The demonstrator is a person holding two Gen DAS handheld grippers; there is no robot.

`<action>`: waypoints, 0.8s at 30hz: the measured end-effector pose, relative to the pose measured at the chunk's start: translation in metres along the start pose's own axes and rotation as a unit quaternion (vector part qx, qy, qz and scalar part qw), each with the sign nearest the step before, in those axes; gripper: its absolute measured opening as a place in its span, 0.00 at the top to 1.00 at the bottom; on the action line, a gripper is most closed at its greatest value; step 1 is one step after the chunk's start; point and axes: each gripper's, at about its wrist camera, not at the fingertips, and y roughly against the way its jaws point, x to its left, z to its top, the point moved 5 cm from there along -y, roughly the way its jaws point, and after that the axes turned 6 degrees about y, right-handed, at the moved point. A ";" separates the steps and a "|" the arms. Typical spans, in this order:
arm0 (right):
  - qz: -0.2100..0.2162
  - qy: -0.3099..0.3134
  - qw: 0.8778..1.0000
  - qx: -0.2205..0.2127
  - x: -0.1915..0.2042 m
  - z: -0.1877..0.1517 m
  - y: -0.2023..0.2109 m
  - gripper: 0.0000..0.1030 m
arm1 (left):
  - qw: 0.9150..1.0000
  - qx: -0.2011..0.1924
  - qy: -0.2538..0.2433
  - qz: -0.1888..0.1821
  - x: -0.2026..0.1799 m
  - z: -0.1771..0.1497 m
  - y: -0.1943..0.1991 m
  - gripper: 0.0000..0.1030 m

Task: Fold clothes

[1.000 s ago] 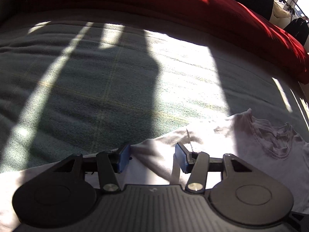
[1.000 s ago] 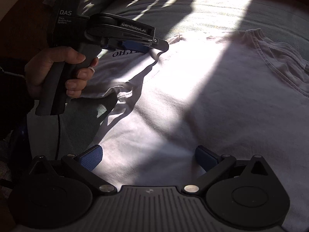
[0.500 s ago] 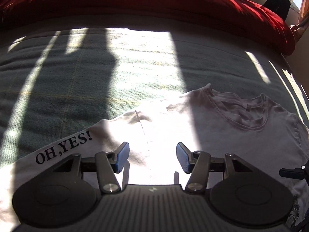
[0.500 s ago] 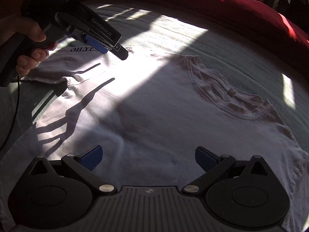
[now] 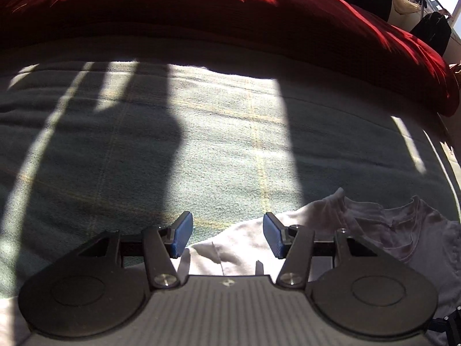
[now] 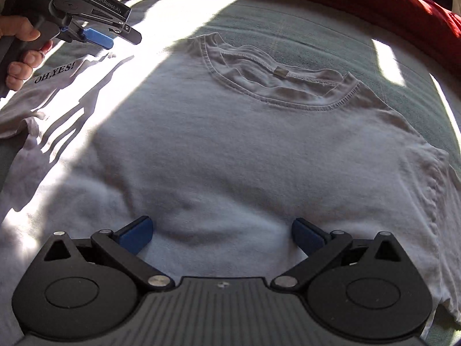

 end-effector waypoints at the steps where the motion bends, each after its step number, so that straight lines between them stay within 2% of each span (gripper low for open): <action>1: 0.000 -0.001 1.000 0.000 0.000 0.000 0.000 0.00 | 1.000 -0.002 -0.001 -0.001 0.000 0.000 0.008 0.48; 5: 0.014 0.000 1.000 0.004 -0.004 0.005 0.005 0.00 | 1.000 0.007 -0.007 0.024 0.009 -0.018 0.040 0.47; 8: 0.026 -0.001 1.000 -0.001 -0.007 0.007 0.014 0.00 | 0.999 0.026 0.017 0.041 0.028 -0.040 0.056 0.45; 14: 0.033 -0.005 0.999 -0.012 -0.009 0.009 0.030 0.00 | 0.994 0.048 0.070 0.075 0.069 -0.071 0.048 0.45; 17: 0.035 0.011 0.999 -0.026 -0.004 0.017 0.036 0.00 | 0.994 0.029 0.063 0.082 0.083 -0.065 0.035 0.44; 20: 0.035 0.031 0.998 -0.041 0.006 0.028 0.041 0.00 | 0.995 0.016 0.049 0.091 0.088 -0.044 0.027 0.42; 24: 0.049 0.041 0.996 -0.057 0.021 0.042 0.048 0.00 | 0.996 0.008 0.058 0.074 0.090 -0.030 0.047 0.43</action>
